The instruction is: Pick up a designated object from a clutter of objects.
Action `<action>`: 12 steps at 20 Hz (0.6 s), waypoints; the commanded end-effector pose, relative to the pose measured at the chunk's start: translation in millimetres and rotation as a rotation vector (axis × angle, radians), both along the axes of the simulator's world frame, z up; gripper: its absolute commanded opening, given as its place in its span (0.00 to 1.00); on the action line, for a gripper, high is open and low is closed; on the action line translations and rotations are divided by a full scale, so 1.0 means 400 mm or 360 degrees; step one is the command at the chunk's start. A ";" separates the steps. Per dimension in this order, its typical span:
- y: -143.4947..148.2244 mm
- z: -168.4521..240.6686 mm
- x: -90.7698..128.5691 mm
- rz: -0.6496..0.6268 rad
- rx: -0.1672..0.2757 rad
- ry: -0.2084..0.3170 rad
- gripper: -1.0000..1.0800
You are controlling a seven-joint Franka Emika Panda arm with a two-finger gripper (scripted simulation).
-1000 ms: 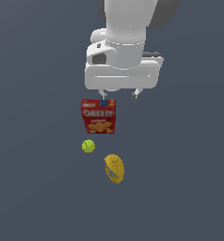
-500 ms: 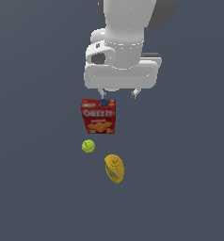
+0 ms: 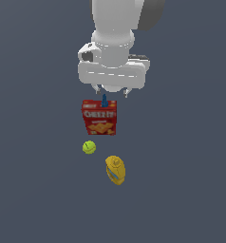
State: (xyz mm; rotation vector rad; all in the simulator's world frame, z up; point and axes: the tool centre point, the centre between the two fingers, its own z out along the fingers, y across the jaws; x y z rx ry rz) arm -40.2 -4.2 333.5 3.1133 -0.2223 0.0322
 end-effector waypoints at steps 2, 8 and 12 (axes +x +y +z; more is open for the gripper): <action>-0.030 -0.019 -0.047 -0.0164 0.0012 0.0008 0.96; -0.065 -0.045 -0.109 -0.0375 0.0029 0.0018 0.96; -0.077 -0.056 -0.133 -0.0457 0.0036 0.0023 0.96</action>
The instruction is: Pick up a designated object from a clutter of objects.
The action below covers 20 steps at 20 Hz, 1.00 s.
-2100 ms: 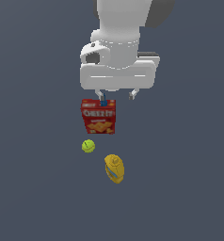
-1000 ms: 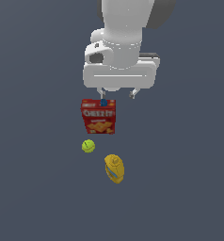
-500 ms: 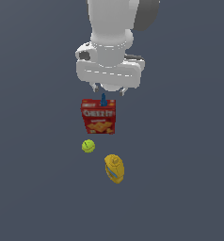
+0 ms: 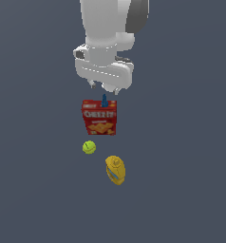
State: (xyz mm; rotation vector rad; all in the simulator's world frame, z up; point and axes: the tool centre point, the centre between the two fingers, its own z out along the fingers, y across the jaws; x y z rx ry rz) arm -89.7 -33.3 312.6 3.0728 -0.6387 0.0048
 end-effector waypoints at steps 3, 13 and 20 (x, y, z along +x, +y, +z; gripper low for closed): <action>-0.008 -0.008 -0.019 -0.0062 0.0005 0.0003 0.96; -0.009 -0.039 -0.020 -0.0061 0.0005 0.0003 0.96; -0.008 -0.112 -0.023 -0.0066 0.0006 0.0004 0.96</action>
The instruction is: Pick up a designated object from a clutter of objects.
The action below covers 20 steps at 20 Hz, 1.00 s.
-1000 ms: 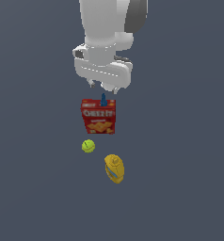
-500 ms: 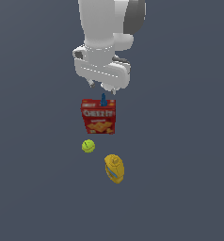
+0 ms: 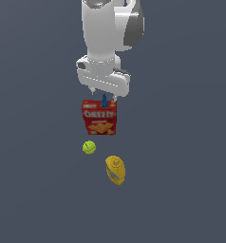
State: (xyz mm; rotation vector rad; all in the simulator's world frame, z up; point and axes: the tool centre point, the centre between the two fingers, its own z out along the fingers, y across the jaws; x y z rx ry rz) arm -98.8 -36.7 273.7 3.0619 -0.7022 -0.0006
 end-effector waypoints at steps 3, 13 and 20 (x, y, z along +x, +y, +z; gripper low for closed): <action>0.000 -0.031 0.000 -0.0002 0.0000 -0.0001 0.96; -0.001 -0.037 0.001 -0.0003 0.0000 -0.0001 0.00; 0.000 -0.032 0.004 -0.0003 0.0000 -0.0001 0.00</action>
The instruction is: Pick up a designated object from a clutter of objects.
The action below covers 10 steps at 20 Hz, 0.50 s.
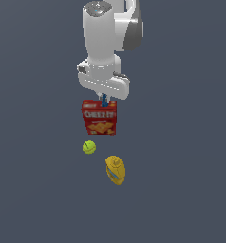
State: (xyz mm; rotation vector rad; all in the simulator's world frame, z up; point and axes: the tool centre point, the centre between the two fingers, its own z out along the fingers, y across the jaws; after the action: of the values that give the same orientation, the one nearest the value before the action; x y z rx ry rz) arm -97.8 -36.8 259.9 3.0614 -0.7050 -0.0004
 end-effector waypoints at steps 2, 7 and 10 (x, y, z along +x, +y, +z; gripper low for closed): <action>0.002 0.012 0.007 0.0000 0.0000 -0.0001 0.00; 0.010 0.053 0.031 0.0000 0.0000 -0.0001 0.00; 0.016 0.089 0.052 0.0000 0.0000 -0.0001 0.00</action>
State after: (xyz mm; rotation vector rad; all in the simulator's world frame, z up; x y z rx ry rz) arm -81.4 -31.7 288.0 3.0615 -0.7049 0.0000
